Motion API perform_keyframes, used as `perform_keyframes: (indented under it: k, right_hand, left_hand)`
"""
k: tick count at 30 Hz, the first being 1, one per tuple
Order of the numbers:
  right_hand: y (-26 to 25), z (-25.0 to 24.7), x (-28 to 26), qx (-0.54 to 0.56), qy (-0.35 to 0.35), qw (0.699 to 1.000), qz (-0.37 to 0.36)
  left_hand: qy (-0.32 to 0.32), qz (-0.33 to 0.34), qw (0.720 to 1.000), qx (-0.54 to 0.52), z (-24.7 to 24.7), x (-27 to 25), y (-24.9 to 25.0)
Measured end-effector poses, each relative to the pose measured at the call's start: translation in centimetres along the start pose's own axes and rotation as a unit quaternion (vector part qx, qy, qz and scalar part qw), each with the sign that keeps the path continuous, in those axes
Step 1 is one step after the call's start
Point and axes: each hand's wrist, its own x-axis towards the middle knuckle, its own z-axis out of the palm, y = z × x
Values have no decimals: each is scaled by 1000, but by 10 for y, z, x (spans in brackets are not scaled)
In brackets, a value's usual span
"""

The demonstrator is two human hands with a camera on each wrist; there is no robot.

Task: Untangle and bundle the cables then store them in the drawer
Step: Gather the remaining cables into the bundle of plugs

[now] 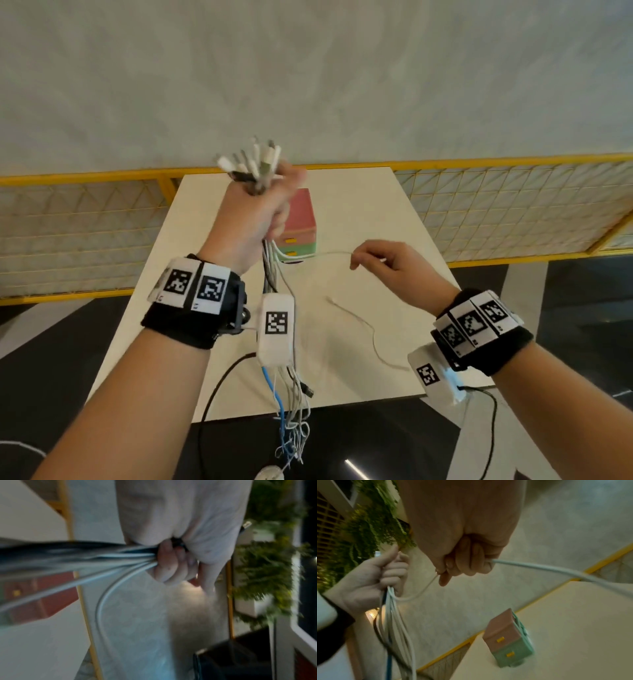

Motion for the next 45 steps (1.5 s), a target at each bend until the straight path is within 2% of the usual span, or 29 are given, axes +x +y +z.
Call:
perform_keyframes:
  k: [1,3,5,7,9,10,12,14,16,18,25,29,31,33,34,36,37,39,41,43,45]
  right_hand:
    - [-8,-6,0,0,23,1000,-14]
    - [-25,-20,1,7,61,997,-46]
    - [-37,-34,0,-2,78,994,-81]
    - [-37,-45,-5,-12,71,993,-93]
    - [-26,-53,-12,-12,57,995,-79]
    - [-18,-54,-18,-14,46,997,-64]
    - [-2,-51,-31,-45,11,998,-29]
    - [11,-46,-45,-87,-37,995,13]
    - [11,-39,-58,-62,-82,994,49]
    - [-5,-37,-63,7,-108,991,81]
    - [-76,-41,-51,109,-122,985,55]
    - [-87,-20,-48,111,-149,979,89]
    - [-83,-5,-47,66,-164,976,126]
    - [-74,4,-45,-104,-174,970,136]
    - [-68,6,-44,-215,-173,952,133]
    - [-63,6,-44,-343,-137,920,131]
    - [-61,5,-44,-355,-110,921,117]
    - [-64,4,-43,-272,-51,960,50]
    - [-75,11,-43,-96,-41,994,-27]
    - [-82,29,-43,107,-105,987,-59]
    - [-84,49,-40,268,-130,954,-37]
  left_hand:
    - [-41,7,996,74,7,-7,-1]
    - [-113,-18,972,205,21,-18,-6]
    - [-152,-34,944,290,34,-26,-12]
    - [-95,-22,954,282,43,-32,-11]
    - [38,-11,977,209,44,-33,-7]
    - [103,-3,980,171,42,-32,-5]
    - [210,11,973,96,33,-29,3]
    - [260,16,965,19,25,-30,13]
    - [250,22,968,-12,20,-31,19]
    - [232,23,973,-6,19,-32,18]
    - [188,53,979,52,16,-36,6]
    - [178,50,981,57,2,-42,5]
    - [170,46,982,69,-5,-47,5]
    - [152,42,983,92,-10,-53,3]
    - [143,37,984,103,-12,-56,2]
    - [115,17,987,112,-15,-62,1]
    - [84,1,991,105,-13,-68,5]
    - [3,-17,996,83,-5,-80,11]
    - [-61,-9,992,113,4,-90,16]
    - [-80,4,982,170,9,-96,15]
    - [-92,-16,976,197,12,-100,14]
